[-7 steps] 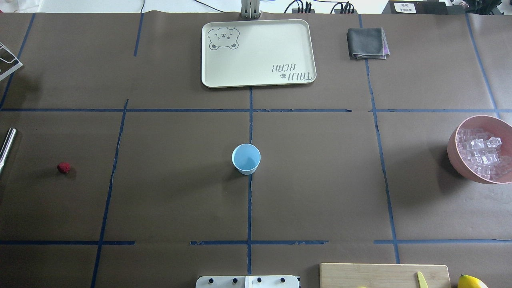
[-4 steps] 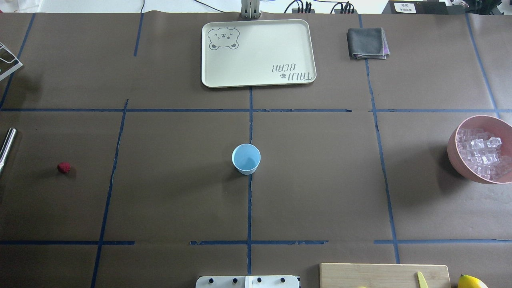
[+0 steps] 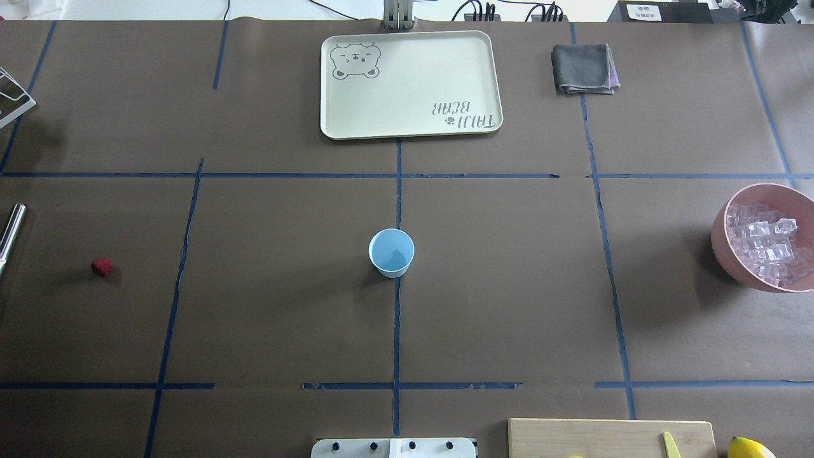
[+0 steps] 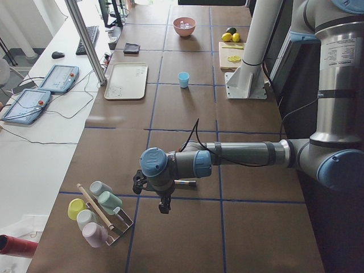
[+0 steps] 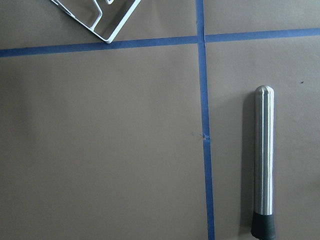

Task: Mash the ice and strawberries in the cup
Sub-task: 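Move the right gripper over the pink bowl of ice cubes, then lower the right gripper into the bowl and grasp an ice cube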

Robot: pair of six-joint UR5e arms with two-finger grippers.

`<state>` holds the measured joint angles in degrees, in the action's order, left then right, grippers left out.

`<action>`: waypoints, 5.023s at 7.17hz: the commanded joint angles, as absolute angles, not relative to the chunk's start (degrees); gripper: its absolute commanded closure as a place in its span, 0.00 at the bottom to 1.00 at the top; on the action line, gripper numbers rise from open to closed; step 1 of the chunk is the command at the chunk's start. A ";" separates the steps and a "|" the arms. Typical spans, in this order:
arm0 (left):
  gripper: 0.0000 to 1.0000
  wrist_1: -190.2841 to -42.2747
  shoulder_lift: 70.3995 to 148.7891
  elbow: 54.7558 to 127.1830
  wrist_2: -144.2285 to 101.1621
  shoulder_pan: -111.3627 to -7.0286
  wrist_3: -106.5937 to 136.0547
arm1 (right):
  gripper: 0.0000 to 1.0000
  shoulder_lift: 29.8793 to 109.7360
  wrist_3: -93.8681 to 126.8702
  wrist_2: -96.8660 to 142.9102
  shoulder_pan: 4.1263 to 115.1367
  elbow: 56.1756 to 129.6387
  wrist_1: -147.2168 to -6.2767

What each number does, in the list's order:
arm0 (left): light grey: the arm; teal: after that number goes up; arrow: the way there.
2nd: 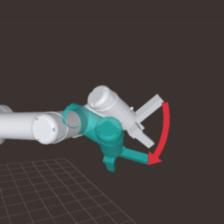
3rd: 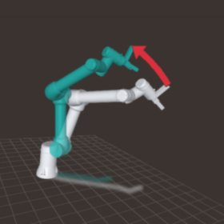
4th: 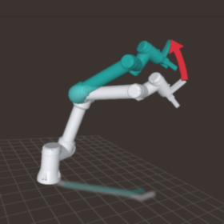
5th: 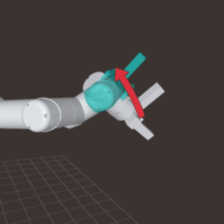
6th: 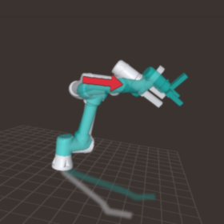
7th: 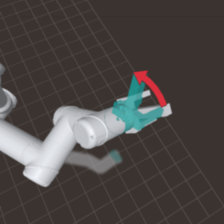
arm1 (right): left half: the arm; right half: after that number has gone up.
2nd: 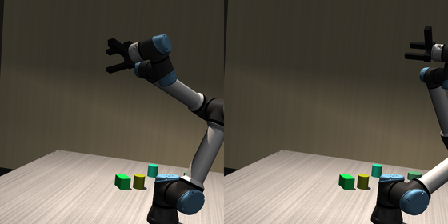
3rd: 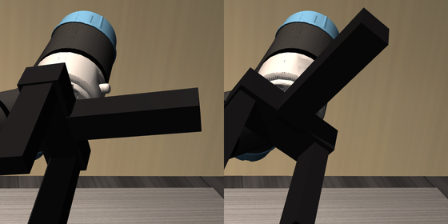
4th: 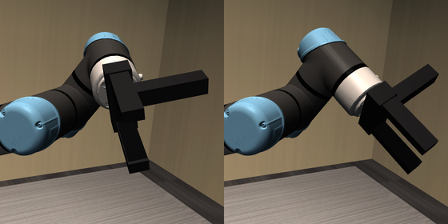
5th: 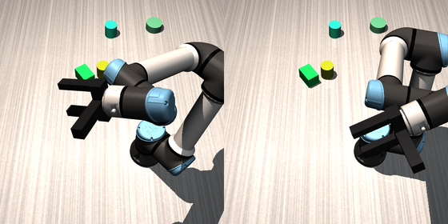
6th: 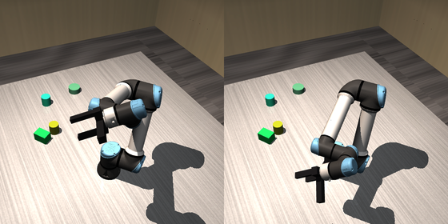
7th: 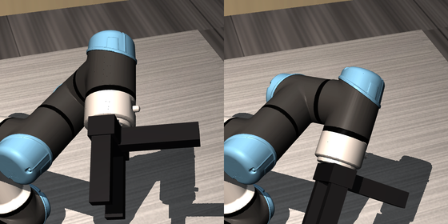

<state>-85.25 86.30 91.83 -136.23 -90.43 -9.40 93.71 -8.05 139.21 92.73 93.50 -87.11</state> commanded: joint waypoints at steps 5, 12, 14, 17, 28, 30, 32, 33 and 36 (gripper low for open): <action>0.00 -85.69 86.22 92.29 -136.14 -90.44 -9.49 | 0.01 94.92 -3.20 140.71 91.68 101.85 -87.19; 0.00 -85.87 86.13 92.46 -136.23 -90.62 -9.49 | 0.02 106.08 33.65 131.40 69.82 108.91 -62.59; 0.00 -85.87 86.13 92.46 -136.23 -90.62 -9.49 | 0.04 105.56 37.86 126.23 63.57 107.23 -61.79; 0.00 -85.87 86.13 92.46 -136.23 -90.62 -9.49 | 0.11 104.76 37.45 126.21 62.14 103.98 -61.26; 0.00 -85.96 86.31 92.81 -136.23 -91.23 -9.49 | 0.57 103.18 32.43 128.40 62.40 100.98 -61.08; 0.00 -85.96 86.31 92.90 -136.23 -91.23 -9.49 | 1.00 103.27 32.34 128.93 62.49 101.34 -61.08; 0.00 -85.96 86.57 92.99 -136.32 -91.23 -9.40 | 1.00 103.45 32.34 128.85 62.75 101.86 -61.08; 0.00 -85.96 86.57 93.08 -136.32 -91.23 -9.40 | 1.00 104.23 32.34 130.15 64.32 104.65 -61.61; 0.00 -85.87 86.40 93.34 -136.32 -91.23 -9.40 | 1.00 105.12 32.78 136.58 69.35 110.55 -63.62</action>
<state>-85.90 86.44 93.30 -136.32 -91.23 -9.40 105.07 32.58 135.44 68.41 108.54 -62.39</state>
